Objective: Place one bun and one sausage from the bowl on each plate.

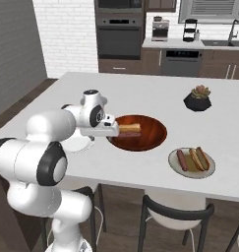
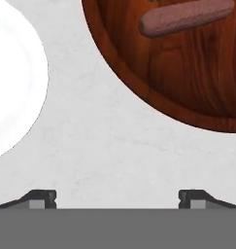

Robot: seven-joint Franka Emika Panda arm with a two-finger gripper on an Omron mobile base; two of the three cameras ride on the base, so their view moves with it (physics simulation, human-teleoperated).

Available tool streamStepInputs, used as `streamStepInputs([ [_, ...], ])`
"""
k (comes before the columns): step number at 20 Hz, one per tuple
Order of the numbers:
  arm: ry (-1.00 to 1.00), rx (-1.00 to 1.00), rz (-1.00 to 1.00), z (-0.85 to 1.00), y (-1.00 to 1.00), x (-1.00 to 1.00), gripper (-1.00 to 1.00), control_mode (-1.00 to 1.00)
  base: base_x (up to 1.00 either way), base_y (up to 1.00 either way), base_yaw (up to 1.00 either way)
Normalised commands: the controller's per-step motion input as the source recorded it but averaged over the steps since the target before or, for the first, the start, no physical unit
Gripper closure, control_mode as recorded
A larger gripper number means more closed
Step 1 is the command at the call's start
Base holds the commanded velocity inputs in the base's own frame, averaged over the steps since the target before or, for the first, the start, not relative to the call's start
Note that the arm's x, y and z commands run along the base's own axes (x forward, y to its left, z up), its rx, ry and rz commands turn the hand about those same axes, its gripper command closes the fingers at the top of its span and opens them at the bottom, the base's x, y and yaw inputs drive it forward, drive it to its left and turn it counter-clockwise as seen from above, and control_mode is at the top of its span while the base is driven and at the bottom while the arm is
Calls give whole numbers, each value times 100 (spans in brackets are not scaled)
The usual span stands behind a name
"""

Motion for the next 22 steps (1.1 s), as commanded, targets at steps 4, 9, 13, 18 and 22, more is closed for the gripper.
streamStepInputs([
  [4,0,2,-10,4,-4,93,-100,-100,0,0,0],
  [9,0,5,-21,6,-9,100,-100,-100,0,0,0],
  [13,1,2,-41,0,-28,96,-100,-100,0,0,0],
  [18,0,5,-41,0,-35,74,-100,-100,0,0,0],
  [22,-2,10,-23,-2,-20,51,-100,-100,0,0,0],
])
